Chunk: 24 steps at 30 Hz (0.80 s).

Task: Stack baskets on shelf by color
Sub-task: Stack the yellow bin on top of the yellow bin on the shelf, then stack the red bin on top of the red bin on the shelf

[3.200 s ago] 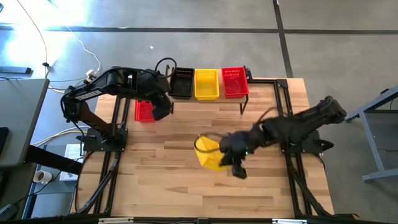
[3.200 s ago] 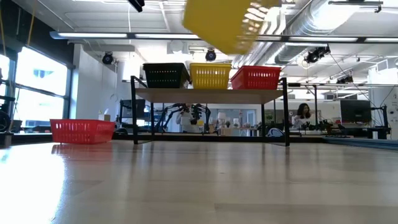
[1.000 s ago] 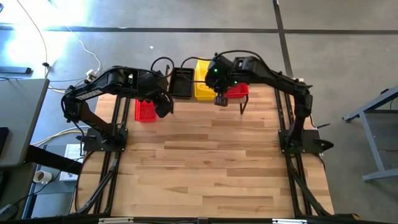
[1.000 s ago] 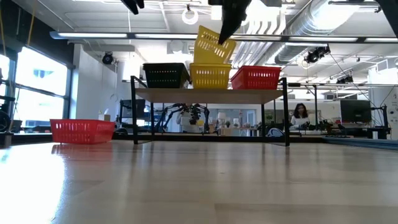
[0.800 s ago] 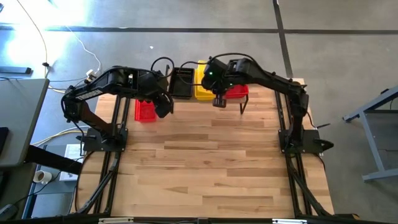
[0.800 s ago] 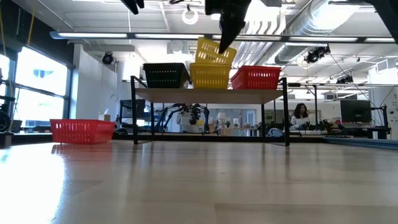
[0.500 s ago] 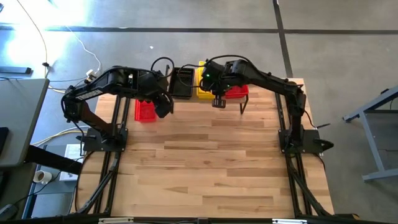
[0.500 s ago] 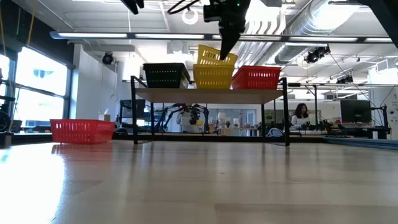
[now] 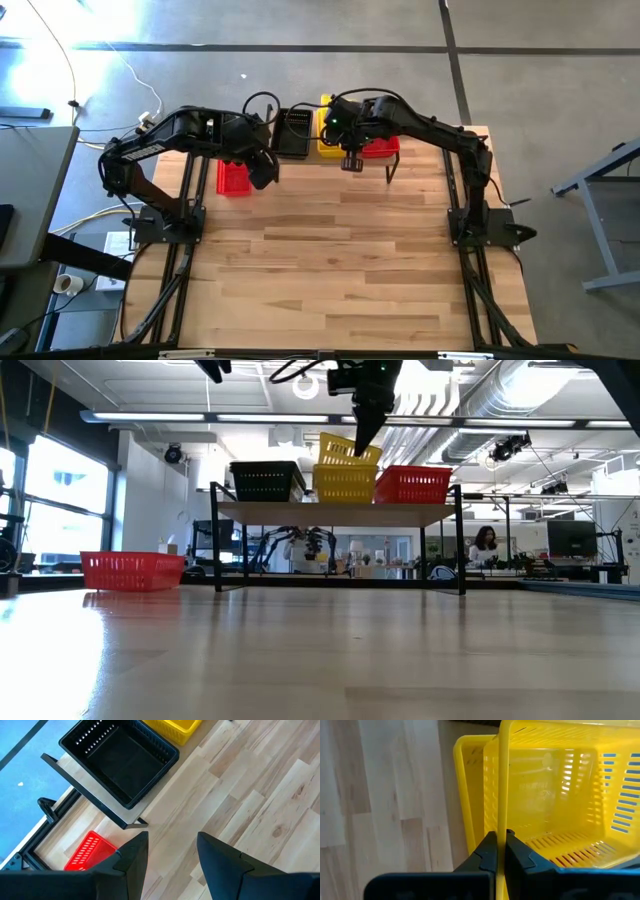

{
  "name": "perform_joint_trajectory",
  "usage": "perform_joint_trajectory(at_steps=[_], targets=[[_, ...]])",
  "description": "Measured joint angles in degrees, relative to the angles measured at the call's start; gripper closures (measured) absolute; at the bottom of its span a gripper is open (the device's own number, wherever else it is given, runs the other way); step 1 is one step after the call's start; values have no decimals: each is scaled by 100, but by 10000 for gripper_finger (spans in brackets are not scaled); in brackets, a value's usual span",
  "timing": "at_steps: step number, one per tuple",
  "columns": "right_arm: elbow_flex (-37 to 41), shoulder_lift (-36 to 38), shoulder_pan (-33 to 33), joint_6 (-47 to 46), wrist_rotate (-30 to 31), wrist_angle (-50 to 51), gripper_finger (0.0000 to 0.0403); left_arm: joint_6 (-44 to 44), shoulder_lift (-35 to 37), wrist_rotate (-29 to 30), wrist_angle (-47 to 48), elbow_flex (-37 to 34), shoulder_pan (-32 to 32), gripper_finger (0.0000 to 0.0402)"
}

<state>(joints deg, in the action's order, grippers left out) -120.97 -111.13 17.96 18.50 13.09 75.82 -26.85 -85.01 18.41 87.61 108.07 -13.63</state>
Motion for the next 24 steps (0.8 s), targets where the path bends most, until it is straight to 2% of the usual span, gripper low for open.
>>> perform_joint_trajectory(at_steps=[4,13,19,24], targets=[[0,1,2,0,43,-18,394,0,0,0,0,0,1,243],[-2,2,0,103,44,-139,315,1,0,0,1,0,0,243],[-2,4,-9,90,-16,-171,305,6,0,0,10,0,0,243],[-4,17,-9,73,-444,-169,304,33,2,0,236,0,26,243]])
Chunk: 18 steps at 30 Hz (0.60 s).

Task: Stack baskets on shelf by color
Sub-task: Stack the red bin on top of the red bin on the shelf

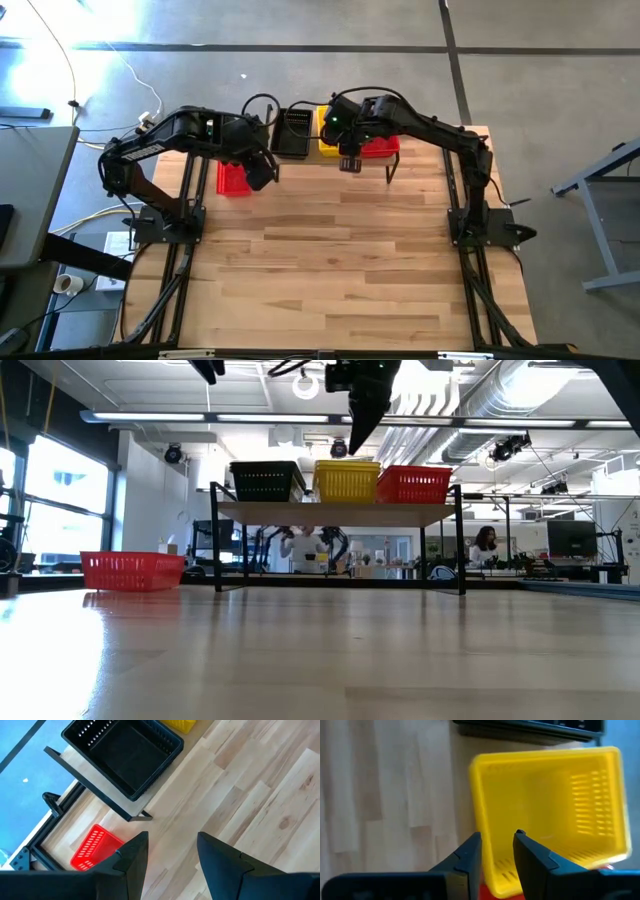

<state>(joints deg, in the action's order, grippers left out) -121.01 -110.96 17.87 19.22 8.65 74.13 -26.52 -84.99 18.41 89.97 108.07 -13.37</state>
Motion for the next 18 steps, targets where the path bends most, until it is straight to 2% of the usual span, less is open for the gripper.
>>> perform_joint_trajectory(at_steps=[12,18], targets=[[-7,378,20,-123,-49,-212,304,-70,5,-24,-4,-35,396,243],[-9,600,175,-120,-15,-250,304,-266,169,-258,5,-843,554,243]])
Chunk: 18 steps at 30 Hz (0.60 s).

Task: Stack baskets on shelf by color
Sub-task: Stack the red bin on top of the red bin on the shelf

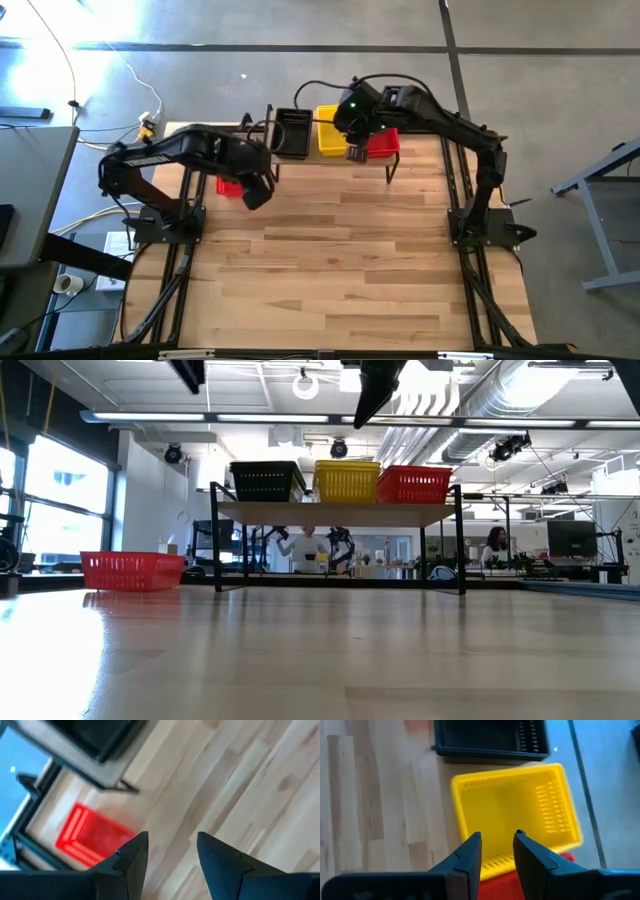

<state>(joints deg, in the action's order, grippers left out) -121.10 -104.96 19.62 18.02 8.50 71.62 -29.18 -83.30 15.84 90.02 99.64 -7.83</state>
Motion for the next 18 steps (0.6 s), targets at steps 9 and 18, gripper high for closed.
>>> perform_joint_trajectory(at_steps=[9,18], targets=[[0,118,262,0,0,52,304,-333,563,-4,-18,-1533,282,243],[0,118,290,138,4,83,304,-330,1368,169,-1010,-3048,672,243]])
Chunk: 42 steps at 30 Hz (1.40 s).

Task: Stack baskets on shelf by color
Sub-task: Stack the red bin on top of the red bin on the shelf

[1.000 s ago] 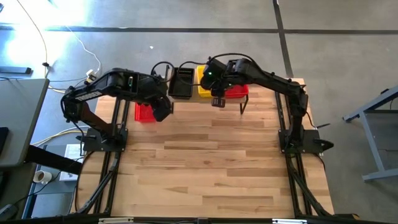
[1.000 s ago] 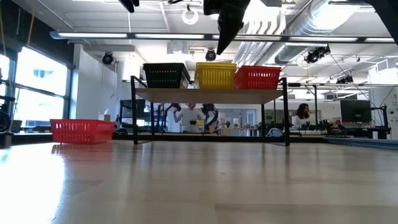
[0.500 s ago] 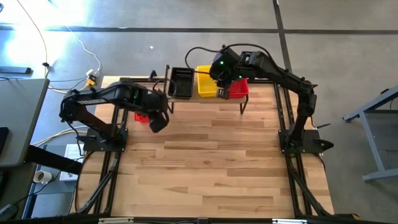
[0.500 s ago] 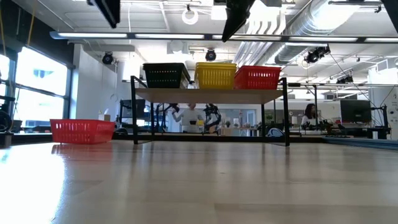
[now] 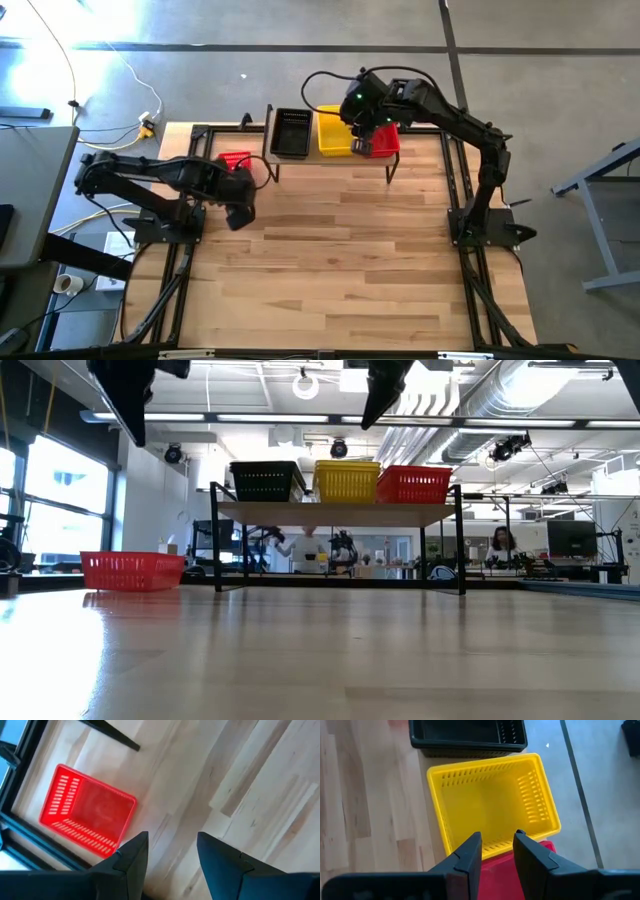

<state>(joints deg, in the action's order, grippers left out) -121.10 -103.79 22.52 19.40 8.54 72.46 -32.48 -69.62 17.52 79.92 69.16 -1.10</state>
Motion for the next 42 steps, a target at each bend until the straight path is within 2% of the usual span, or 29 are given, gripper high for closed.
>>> perform_joint_trajectory(at_steps=[11,15,20,25,32,42], targets=[[0,0,0,406,4,60,304,220,282,204,-503,-1476,155,243],[0,0,0,509,9,60,304,226,284,311,-617,-1814,153,243],[0,0,0,511,20,60,304,318,281,756,-997,-2148,130,243],[0,0,0,511,17,60,304,649,279,744,-1557,-2486,-83,243],[0,-2,0,511,15,60,304,632,277,1001,-1592,-2653,-630,243],[0,-2,0,511,-7,58,304,1020,55,577,-1838,-2651,-1276,243]])
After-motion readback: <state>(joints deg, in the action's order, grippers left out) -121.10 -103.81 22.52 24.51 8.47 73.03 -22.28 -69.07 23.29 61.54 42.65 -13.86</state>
